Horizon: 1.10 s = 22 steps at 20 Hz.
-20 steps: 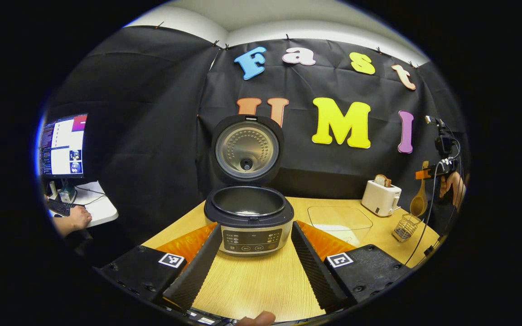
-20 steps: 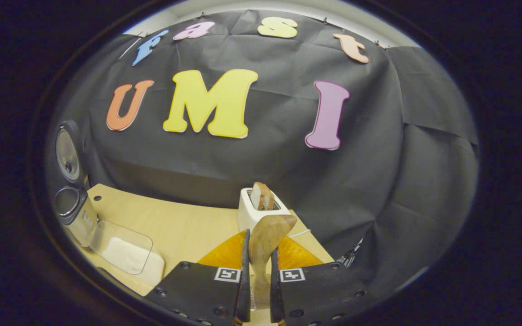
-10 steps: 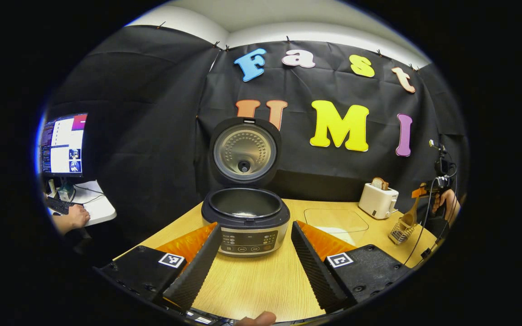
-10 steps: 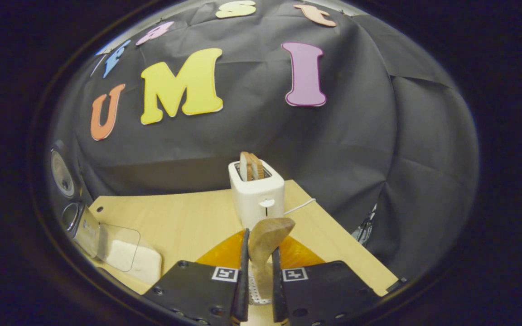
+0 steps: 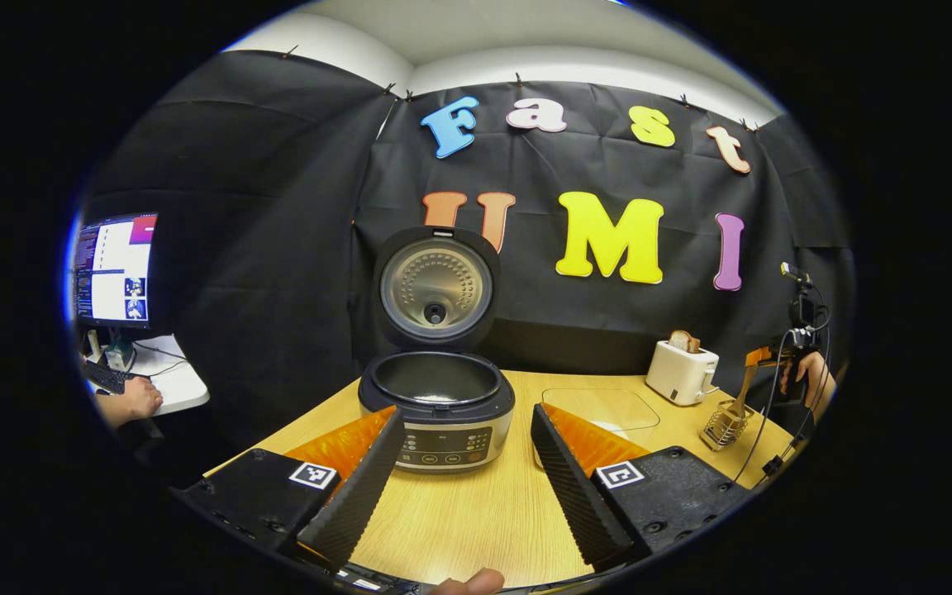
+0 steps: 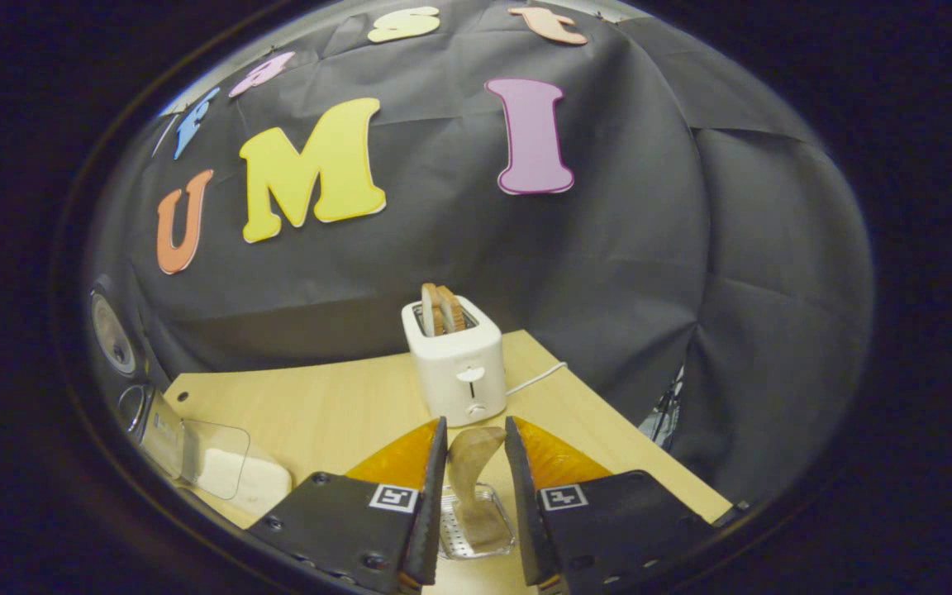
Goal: Close the left gripper, press the button to open the rice cooker; take a wooden spoon from the chopstick holder with the right hand, scoop a spoonful of rice and pour it into the rice cooker, then put the wooden spoon back into the chopstick holder.
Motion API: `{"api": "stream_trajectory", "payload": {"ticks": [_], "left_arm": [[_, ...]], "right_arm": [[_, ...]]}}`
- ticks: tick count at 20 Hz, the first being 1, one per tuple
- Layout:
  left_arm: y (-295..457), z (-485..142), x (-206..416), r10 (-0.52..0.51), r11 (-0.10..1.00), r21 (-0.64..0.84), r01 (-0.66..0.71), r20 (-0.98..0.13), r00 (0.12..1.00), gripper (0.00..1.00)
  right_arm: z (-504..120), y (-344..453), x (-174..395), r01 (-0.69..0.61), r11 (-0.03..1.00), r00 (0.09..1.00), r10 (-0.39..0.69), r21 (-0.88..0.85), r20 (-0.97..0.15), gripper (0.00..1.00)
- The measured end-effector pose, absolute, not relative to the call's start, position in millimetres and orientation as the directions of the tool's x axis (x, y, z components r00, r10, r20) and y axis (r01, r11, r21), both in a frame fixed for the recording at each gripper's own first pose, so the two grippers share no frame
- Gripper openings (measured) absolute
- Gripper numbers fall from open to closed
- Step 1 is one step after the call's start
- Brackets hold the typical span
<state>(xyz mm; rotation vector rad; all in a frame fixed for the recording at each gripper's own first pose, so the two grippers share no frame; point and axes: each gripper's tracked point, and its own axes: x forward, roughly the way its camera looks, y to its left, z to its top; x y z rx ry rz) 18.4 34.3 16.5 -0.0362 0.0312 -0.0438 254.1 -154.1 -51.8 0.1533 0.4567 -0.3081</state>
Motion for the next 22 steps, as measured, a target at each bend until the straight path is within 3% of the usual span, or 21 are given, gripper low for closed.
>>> {"api": "stream_trajectory", "payload": {"ticks": [2, 5, 10, 13, 22], "left_arm": [[27, 19, 19, -0.068, 0.997, -0.031, 0.067, -0.027, 0.997, 0.98], [31, 22, 23, -0.046, 0.999, -0.009, 0.046, -0.016, 0.999, 0.98], [34, 33, 45, -0.041, 0.999, -0.013, 0.041, -0.035, 0.999, 0.98], [39, 56, 63, -0.021, 1.0, -0.011, 0.021, -0.024, 0.999, 0.98], [69, 138, 142, 0.068, 0.998, 0.006, -0.069, 0.024, 0.997, 0.98]], "right_arm": [[-42, -154, 251, 0.309, 0.949, 0.863, -0.252, 0.064, -0.437, 0.39], [-36, -152, 247, 0.281, 0.96, 0.878, -0.253, 0.01, -0.406, 0.54], [-37, -144, 235, 0.265, 0.964, 0.887, -0.255, -0.027, -0.385, 0.93], [-45, -140, 230, 0.235, 0.972, 0.908, -0.23, -0.027, -0.35, 0.99], [-63, -131, 224, 0.174, 0.985, 0.938, -0.171, -0.017, -0.303, 0.98]]}}
